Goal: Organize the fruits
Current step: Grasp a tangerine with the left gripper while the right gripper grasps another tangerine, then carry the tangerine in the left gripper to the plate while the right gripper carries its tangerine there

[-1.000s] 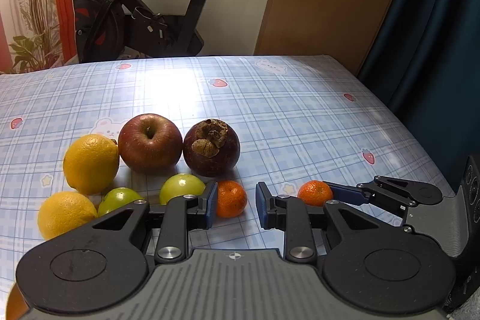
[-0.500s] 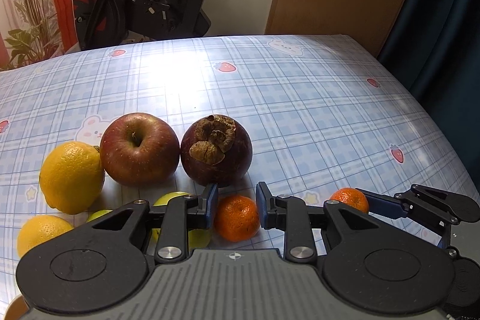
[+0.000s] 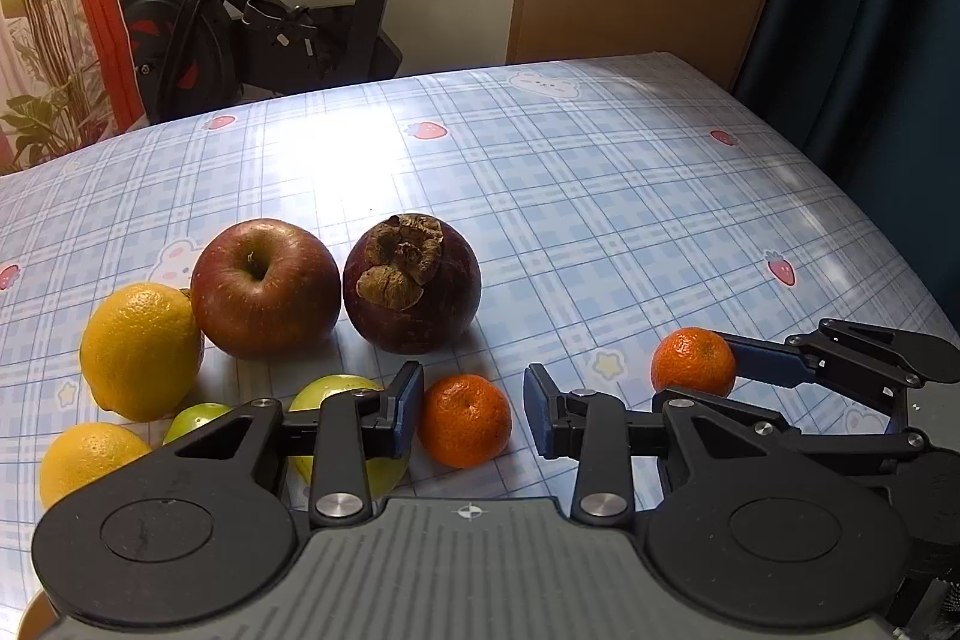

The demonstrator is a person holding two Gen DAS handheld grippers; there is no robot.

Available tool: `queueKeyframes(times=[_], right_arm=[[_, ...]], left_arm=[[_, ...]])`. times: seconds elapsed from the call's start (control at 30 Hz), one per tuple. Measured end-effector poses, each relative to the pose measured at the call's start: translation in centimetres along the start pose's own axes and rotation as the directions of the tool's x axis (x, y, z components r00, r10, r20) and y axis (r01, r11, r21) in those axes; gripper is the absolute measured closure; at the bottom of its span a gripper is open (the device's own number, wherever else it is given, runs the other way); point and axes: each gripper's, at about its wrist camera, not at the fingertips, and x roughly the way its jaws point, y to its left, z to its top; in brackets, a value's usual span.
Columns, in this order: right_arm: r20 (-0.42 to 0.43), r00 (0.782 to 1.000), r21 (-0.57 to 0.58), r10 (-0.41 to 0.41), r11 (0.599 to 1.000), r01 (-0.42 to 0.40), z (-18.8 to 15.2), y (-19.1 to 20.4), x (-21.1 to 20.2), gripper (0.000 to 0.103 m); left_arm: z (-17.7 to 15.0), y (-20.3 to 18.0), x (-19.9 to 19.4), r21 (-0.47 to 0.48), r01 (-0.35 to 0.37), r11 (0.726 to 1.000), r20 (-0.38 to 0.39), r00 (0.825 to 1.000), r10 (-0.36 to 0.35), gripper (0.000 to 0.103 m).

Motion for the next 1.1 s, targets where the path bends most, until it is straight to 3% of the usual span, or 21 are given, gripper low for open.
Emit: queueKeyframes(times=[0.2,0.67,0.87,1.1], right_arm=[[0.003,1.0,0.016,-0.012,1.0,0.012,0.0,-0.3,-0.1,0.063],[0.02,0.998,0.067,-0.057,0.996,0.056,-0.3,-1.0,-0.9,0.063],[0.02,0.998,0.079,-0.062,0.995,0.06,-0.2,-1.3,-1.0,0.063],[0.02,0.998,0.08,-0.061,0.995,0.059,-0.1,-1.2,-0.9,0.063]], left_arm=[[-1.3,-1.3,-0.5,0.05,-0.032,0.998,0.046,0.998,0.03,0.059],[-2.0,-1.5,-0.8,0.042,-0.055,0.998,0.083,0.995,0.051,0.059],[-2.4,-0.8,-1.5,-0.043,-0.01,0.999,0.094,0.995,0.014,0.054],[-3.3,-0.4,-2.5,-0.058,0.034,0.998,0.082,0.996,-0.029,0.053]])
